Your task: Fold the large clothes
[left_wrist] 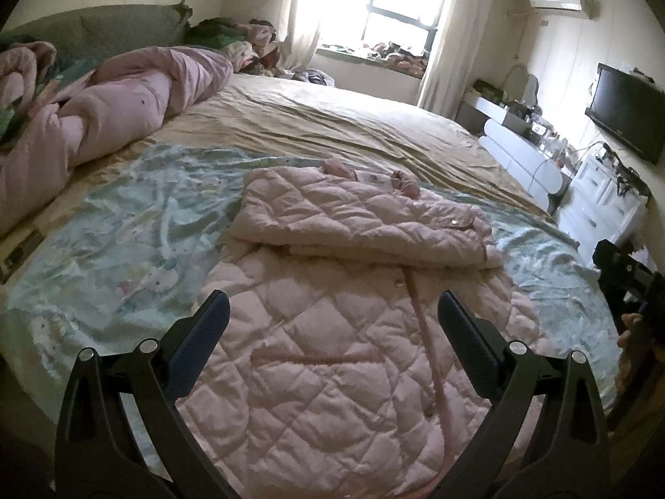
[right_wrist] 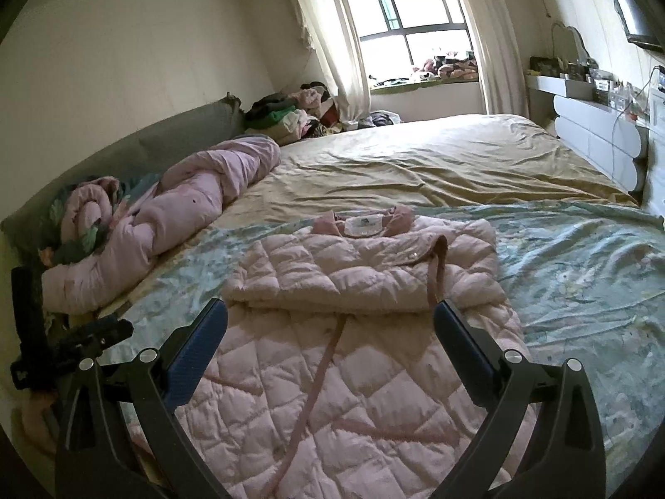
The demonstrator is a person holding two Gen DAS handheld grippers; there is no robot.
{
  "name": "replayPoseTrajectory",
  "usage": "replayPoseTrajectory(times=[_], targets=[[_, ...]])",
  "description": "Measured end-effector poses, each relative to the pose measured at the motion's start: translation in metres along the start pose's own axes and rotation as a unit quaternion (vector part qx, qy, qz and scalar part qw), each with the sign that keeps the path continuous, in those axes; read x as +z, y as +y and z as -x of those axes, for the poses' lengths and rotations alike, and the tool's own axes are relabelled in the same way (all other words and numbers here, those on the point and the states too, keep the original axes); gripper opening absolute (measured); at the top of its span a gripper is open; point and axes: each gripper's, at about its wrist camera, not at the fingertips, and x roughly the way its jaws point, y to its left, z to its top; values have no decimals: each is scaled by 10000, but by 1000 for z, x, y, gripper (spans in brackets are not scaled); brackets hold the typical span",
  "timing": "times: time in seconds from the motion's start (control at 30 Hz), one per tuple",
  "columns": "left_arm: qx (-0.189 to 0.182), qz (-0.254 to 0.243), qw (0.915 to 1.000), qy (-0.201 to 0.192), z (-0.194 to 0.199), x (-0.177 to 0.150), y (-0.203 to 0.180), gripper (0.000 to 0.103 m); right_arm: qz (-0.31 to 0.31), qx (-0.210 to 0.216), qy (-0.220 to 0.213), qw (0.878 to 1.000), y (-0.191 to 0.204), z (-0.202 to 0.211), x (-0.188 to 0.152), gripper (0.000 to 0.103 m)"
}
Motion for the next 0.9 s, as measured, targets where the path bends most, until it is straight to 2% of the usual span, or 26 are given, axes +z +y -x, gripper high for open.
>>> replayPoseTrajectory(times=[0.47, 0.9], targets=[[242, -109, 9995, 157, 9, -32, 7, 94, -38, -253, 351, 9991, -21, 6, -36, 99], [424, -144, 9980, 439, -2, -57, 14, 94, -188, -393, 539, 9976, -50, 11, -60, 99]])
